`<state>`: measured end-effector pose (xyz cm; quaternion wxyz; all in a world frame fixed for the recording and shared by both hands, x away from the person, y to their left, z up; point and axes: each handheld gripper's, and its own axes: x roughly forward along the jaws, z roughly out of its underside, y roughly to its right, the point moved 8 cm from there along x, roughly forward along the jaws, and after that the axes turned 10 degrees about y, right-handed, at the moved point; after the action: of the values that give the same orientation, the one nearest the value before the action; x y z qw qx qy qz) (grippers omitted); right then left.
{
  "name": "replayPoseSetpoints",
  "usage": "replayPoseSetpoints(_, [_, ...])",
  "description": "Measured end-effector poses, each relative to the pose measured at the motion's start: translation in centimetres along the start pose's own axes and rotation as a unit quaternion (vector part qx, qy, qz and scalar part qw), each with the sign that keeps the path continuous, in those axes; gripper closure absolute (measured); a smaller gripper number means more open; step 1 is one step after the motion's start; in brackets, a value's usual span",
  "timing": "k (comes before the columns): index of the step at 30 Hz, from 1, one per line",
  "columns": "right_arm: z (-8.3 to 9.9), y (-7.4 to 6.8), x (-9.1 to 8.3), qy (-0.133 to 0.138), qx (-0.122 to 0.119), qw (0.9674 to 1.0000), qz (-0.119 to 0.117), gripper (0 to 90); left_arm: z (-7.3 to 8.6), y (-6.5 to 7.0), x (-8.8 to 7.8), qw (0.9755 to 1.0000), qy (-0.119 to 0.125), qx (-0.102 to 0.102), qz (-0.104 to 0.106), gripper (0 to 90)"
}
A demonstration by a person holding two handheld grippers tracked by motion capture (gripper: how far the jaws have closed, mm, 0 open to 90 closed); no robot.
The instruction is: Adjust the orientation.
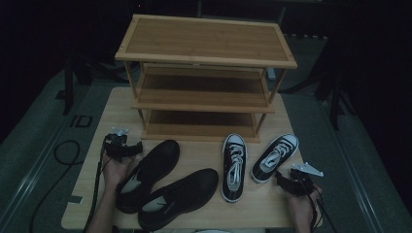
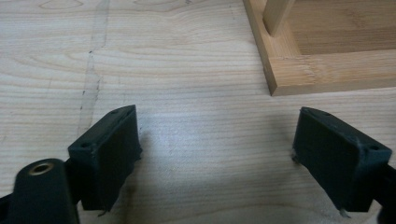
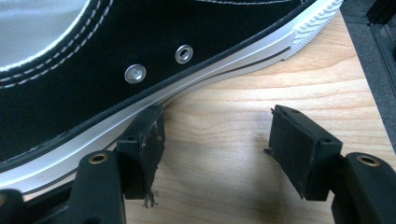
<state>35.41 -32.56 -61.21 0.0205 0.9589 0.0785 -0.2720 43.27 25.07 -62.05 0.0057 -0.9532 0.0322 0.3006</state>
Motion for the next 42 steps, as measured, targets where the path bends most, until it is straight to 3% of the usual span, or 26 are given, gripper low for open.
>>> replayPoseSetpoints(5, [0.0,0.0,0.0,0.000,0.000,1.0000,0.000,35.3,0.1,-0.1,-0.2,1.0000,0.000,0.000,0.000,16.8])
replayPoseSetpoints(7, [0.0,0.0,0.0,0.000,-0.001,1.0000,-0.001,35.0,0.2,-0.1,-0.5,1.0000,0.006,0.004,0.007,26.7])
replayPoseSetpoints(9, [0.0,0.0,0.0,-0.001,-0.002,1.0000,-0.002,34.7,0.2,0.0,-0.8,0.9998,0.008,0.010,0.015,30.4])
replayPoseSetpoints(15, [0.0,0.0,0.0,-0.001,-0.001,1.0000,-0.003,34.4,0.3,-0.2,-1.0,0.9997,0.010,0.012,0.019,34.0])
replayPoseSetpoints(19, [0.0,0.0,0.1,-0.002,0.000,1.0000,-0.003,34.2,0.3,-0.4,-1.3,0.9998,0.002,0.012,0.019,43.6])
replayPoseSetpoints(26, [-0.1,0.0,0.1,-0.002,-0.001,1.0000,-0.005,33.8,0.4,-0.5,-2.1,0.9989,-0.016,0.030,0.031,49.6])
replayPoseSetpoints(32, [0.0,0.0,0.1,-0.002,-0.001,1.0000,-0.005,33.8,-0.2,-0.3,-3.9,0.9975,-0.017,0.035,0.059,53.2])
replayPoseSetpoints(35, [0.0,0.0,0.1,-0.002,-0.001,1.0000,-0.005,33.8,-0.4,-0.2,-4.9,0.9962,-0.023,0.057,0.063,53.2])
replayPoseSetpoints(39, [0.0,0.0,0.1,-0.002,-0.001,1.0000,-0.005,33.8,-0.7,-0.3,-5.9,0.9954,-0.022,0.051,0.077,54.3])
replayPoseSetpoints(42, [0.0,0.0,0.1,-0.002,-0.001,1.0000,-0.005,33.8,-1.2,-0.2,-7.4,0.9935,-0.022,0.044,0.102,55.6])
